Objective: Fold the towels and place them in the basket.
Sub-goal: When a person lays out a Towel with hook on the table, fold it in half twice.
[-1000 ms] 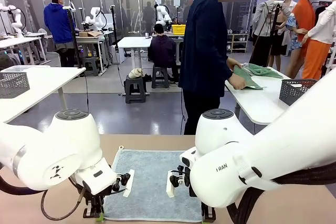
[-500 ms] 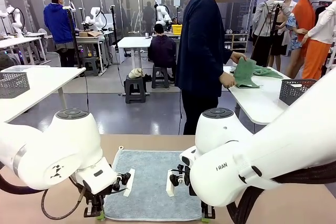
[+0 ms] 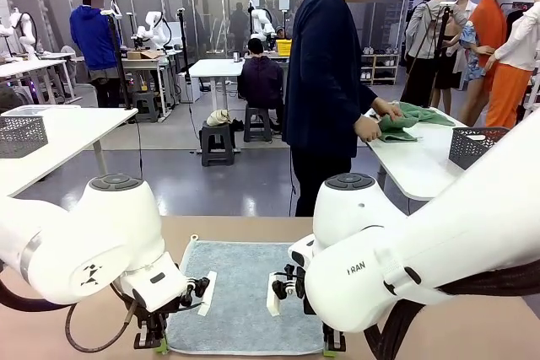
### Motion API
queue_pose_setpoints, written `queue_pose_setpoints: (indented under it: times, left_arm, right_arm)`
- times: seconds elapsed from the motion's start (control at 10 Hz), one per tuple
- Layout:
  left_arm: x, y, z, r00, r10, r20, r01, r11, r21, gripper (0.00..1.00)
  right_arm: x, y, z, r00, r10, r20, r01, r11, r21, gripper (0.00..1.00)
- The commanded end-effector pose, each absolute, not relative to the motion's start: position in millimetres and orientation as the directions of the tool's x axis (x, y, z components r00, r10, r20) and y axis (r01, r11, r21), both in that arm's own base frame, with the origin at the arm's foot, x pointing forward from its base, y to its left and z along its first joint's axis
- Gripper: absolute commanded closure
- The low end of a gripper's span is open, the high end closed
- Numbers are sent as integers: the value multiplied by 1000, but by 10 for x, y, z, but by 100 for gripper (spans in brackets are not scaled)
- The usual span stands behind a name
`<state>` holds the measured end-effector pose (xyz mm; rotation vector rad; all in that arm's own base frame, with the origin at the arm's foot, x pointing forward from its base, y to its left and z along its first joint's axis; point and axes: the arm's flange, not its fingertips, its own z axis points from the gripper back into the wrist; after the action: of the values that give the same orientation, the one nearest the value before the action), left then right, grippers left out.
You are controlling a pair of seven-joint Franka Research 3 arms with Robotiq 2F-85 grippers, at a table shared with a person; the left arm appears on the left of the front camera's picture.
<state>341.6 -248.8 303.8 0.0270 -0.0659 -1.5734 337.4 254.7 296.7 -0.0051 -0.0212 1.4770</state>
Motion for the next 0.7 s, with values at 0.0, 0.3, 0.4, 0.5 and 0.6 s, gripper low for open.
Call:
queue_pose_setpoints:
  times: [0.0, 0.3, 0.4, 0.5, 0.6]
  left_arm:
    - [3416, -2488, 3038, -4, -1000, 25, 998, -2, 59, 95]
    - [3466, -2413, 3428, 17, -999, 45, 995, 22, 96, 95]
    - [3479, -2403, 3573, 18, -999, 51, 994, 23, 108, 95]
    - [3487, -2400, 3695, 16, -998, 53, 993, 22, 120, 95]
    - [3481, -2408, 3823, 12, -999, 53, 991, 18, 134, 95]
  right_arm:
    - [3374, 2547, 2967, 93, 996, 11, -995, 94, -16, 93]
    - [3346, 2570, 3301, 60, 998, 16, -998, 60, -23, 93]
    - [3336, 2589, 3438, 51, 999, 17, -998, 51, -37, 93]
    - [3324, 2617, 3572, 45, 999, 20, -997, 46, -55, 93]
    - [3309, 2646, 3735, 37, 999, 17, -996, 38, -75, 93]
